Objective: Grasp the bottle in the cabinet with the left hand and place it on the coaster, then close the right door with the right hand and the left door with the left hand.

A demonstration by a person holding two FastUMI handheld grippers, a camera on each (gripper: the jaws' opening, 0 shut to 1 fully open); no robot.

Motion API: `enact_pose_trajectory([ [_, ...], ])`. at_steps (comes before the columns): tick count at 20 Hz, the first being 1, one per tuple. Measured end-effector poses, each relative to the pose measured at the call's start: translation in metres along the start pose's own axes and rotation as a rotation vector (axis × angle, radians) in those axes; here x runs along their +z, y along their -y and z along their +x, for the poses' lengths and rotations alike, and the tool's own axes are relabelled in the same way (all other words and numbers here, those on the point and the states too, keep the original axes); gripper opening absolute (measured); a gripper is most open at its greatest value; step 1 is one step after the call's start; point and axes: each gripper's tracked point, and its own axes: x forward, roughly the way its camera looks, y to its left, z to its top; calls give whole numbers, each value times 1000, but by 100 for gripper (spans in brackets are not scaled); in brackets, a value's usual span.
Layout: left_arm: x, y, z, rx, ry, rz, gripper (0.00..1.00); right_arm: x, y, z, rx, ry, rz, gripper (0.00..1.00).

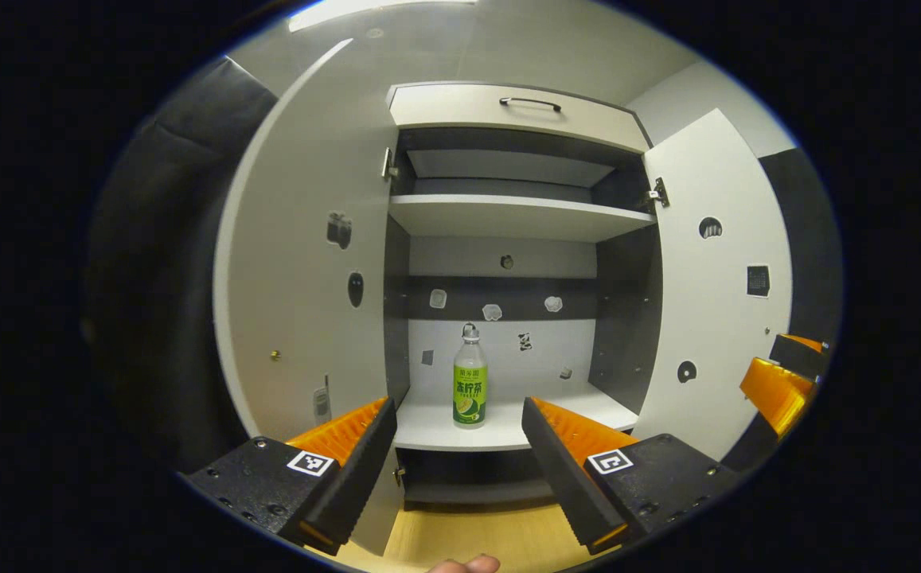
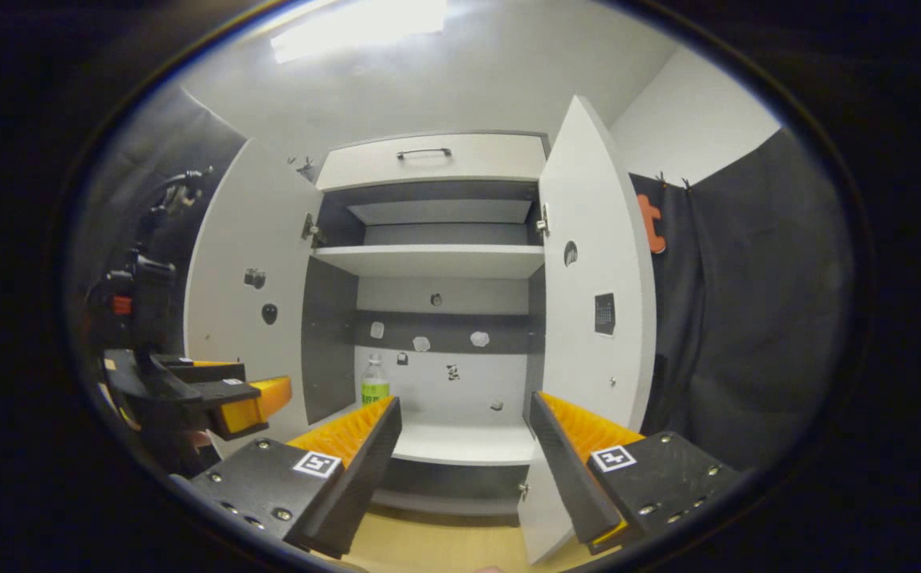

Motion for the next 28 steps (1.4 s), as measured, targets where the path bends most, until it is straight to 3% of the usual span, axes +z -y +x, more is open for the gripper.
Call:
enact_pose_trajectory([
  [2,-10,1,28,-11,-2,13,100,1,3,5,-11,8,-8,94],
  [3,-16,2,45,-16,-5,18,100,0,5,7,-11,10,-5,98],
  [5,-30,4,77,-28,-11,19,100,0,6,7,-10,15,7,94],
  [10,-58,10,159,-49,-7,-25,100,0,13,0,0,40,25,98],
  [14,-73,4,216,-24,-4,10,100,-14,24,0,-22,8,-8,98],
  [20,-87,1,277,-14,-40,-2,100,-36,40,-7,-68,-52,67,99],
  [21,-89,0,285,-4,-48,-2,100,-36,45,-12,-82,-57,80,94],
  [23,-94,-5,293,15,-82,1,99,-37,58,-23,-108,-61,85,98],
  [24,-93,-8,290,35,-101,11,86,-38,63,-28,-117,-61,79,99],
  [25,-93,-9,289,35,-113,18,79,-40,68,-33,-127,-65,75,98],
  [28,-85,-3,271,14,-116,22,80,-44,79,-46,-152,-74,74,94],
])
